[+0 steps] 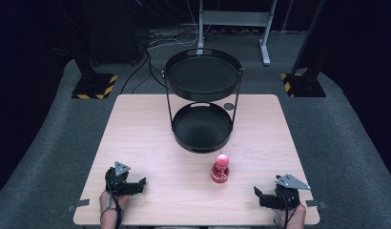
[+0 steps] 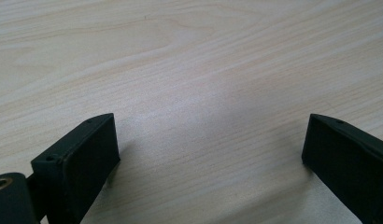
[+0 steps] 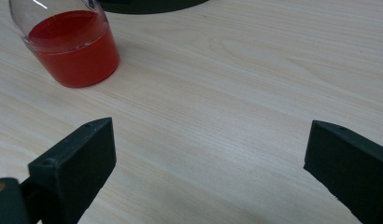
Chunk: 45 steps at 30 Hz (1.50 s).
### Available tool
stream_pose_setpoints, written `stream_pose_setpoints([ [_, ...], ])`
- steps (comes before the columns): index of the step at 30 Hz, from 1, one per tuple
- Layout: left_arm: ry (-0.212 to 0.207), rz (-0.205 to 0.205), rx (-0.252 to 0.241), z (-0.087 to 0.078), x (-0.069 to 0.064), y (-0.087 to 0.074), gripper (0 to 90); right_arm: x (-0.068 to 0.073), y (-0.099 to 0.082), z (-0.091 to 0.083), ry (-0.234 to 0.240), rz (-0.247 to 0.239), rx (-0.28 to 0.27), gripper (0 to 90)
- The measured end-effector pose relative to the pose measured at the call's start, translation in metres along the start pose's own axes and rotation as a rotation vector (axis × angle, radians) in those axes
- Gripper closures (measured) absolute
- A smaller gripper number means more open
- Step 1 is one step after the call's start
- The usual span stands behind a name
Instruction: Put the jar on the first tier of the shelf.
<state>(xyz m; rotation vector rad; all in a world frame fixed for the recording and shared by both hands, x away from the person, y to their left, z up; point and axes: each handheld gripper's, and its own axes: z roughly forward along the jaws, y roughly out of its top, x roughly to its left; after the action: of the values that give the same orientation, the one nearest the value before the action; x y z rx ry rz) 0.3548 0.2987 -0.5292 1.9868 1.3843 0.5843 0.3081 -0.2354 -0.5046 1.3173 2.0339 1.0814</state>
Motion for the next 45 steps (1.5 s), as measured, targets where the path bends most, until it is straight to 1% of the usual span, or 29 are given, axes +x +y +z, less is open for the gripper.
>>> stream_pose_setpoints([
  [6, -0.001, 0.000, 0.000, 0.000, 0.000, 0.000, 3.3, 0.006, 0.003, 0.000, 0.019, 0.006, -0.020, 1.2],
  [13, -0.001, 0.000, 0.000, 0.000, 0.000, 0.000, 3.4, 0.011, 0.008, 0.003, 0.046, 0.011, -0.042, 1.3],
  [17, -0.001, 0.000, 0.000, 0.000, 0.000, 0.000, 3.4, 0.016, 0.012, 0.005, 0.055, 0.009, -0.047, 1.3],
  [23, -0.001, 0.000, 0.000, 0.000, 0.000, 0.000, 3.4, 0.022, 0.016, 0.008, 0.081, 0.005, -0.056, 1.4],
  [27, -0.001, 0.000, 0.000, 0.000, 0.000, 0.000, 3.4, 0.026, 0.019, 0.010, 0.093, -0.002, -0.060, 1.4],
  [32, 0.000, 0.001, -0.001, 0.000, 0.000, 0.000, 3.4, 0.033, 0.023, 0.013, 0.100, -0.025, -0.047, 1.4],
  [42, 0.000, 0.001, -0.001, 0.000, 0.000, 0.000, 3.5, 0.046, 0.033, 0.018, 0.135, -0.041, -0.069, 1.2],
  [45, 0.000, 0.000, -0.001, 0.000, 0.000, 0.000, 3.5, 0.050, 0.036, 0.021, 0.146, -0.047, -0.068, 1.2],
])
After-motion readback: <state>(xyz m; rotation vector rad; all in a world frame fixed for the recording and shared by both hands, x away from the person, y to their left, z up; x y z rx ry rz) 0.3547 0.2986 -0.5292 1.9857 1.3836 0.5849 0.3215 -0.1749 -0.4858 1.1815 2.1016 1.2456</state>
